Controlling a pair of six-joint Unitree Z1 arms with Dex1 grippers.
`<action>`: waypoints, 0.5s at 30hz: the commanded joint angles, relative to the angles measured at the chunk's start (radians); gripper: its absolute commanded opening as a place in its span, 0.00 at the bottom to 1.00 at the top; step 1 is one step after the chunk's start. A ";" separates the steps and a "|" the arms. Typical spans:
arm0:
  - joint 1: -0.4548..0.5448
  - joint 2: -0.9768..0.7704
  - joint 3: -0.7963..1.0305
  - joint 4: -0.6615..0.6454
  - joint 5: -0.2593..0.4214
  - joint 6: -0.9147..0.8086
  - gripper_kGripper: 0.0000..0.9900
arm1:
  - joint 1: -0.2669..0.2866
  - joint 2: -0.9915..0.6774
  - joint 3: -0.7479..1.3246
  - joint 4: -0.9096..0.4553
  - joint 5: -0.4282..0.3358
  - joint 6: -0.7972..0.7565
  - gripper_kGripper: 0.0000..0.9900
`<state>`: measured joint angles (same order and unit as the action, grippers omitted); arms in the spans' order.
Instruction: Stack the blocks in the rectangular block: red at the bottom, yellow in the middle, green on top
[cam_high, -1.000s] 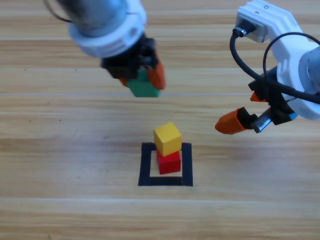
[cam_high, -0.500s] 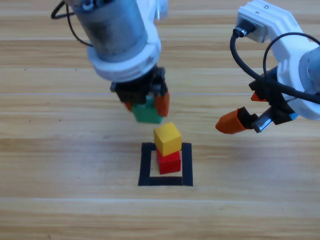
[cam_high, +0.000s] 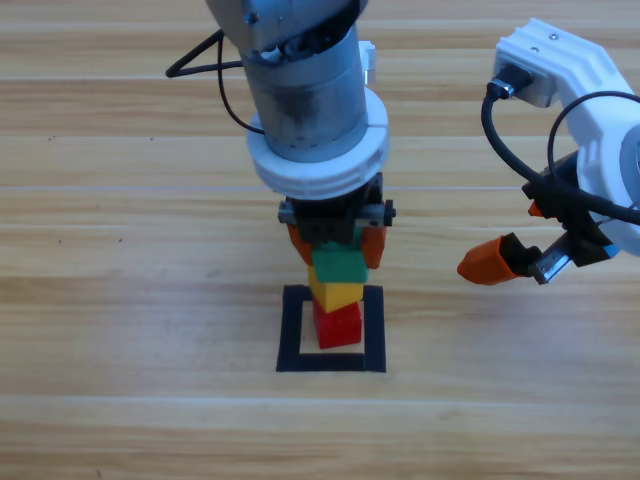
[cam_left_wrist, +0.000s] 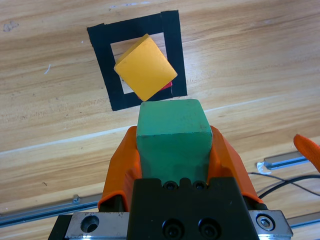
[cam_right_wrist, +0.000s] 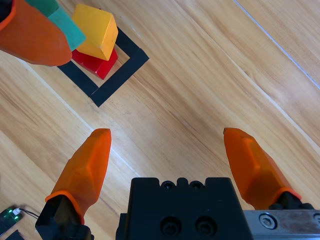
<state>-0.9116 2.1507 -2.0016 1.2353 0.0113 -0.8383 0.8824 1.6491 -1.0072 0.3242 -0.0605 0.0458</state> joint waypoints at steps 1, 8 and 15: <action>-0.026 0.055 -0.006 0.013 0.032 -0.045 0.00 | -0.026 -0.031 0.032 0.012 -0.009 -0.001 1.00; -0.024 0.078 -0.014 0.026 0.047 -0.050 0.00 | -0.026 -0.031 0.032 0.012 -0.009 -0.001 1.00; -0.020 0.112 -0.074 0.056 0.062 -0.042 0.00 | -0.026 -0.040 0.033 0.016 -0.009 -0.001 1.00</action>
<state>-0.9214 2.2069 -2.0566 1.2797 0.0573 -0.8797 0.8824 1.6491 -1.0061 0.3242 -0.0610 0.0458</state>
